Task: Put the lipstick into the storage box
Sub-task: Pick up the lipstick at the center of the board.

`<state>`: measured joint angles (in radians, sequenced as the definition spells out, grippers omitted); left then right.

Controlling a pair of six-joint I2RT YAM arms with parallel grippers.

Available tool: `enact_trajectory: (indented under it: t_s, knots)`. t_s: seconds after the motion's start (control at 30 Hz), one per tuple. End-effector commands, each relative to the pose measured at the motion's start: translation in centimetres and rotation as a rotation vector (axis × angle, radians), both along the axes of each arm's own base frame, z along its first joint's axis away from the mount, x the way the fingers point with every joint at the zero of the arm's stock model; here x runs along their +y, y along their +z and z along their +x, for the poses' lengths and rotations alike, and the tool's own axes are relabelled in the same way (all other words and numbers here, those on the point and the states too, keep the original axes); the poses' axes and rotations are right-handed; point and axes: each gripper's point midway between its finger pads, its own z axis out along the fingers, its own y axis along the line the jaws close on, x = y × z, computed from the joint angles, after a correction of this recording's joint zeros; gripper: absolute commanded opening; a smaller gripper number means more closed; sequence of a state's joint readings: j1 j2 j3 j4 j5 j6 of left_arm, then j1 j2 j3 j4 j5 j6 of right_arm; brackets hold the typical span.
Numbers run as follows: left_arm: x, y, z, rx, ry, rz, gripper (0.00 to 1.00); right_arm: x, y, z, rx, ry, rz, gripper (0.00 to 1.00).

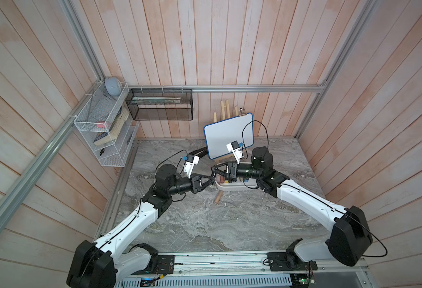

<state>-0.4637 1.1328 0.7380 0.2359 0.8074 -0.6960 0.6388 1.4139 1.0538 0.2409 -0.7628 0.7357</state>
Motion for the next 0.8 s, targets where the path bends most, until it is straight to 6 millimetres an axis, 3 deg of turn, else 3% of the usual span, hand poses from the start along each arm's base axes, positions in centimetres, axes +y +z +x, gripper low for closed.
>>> enact_trajectory:
  t_s: [0.0,0.2,0.33,0.43,0.5,0.6,0.77]
  knots:
    - [0.0,1.3,-0.2,-0.036,-0.015,-0.027,0.18,0.8,1.4,-0.3,-0.034,0.03,0.037,0.44]
    - [0.0,1.0,0.0,-0.035,-0.006,-0.022,0.18,1.0,1.5,-0.6,-0.034,0.042,0.043,0.22]
    - [0.1,0.9,0.2,-0.033,0.004,-0.018,0.22,1.2,1.5,-0.9,-0.034,0.049,0.045,0.15]
    - [0.1,1.0,0.3,-0.035,0.012,-0.018,0.38,1.2,1.5,-0.9,-0.035,0.047,0.043,0.13]
    - [0.2,1.3,0.3,-0.04,0.015,-0.021,0.57,1.1,1.4,-0.7,-0.037,0.035,0.032,0.13]
    - [0.7,2.0,0.5,-0.055,0.03,-0.032,0.76,0.9,1.2,-0.5,-0.042,0.019,0.008,0.13]
    - [2.4,3.5,0.6,-0.09,0.072,-0.055,0.82,0.0,0.4,0.7,-0.042,-0.047,-0.064,0.13]
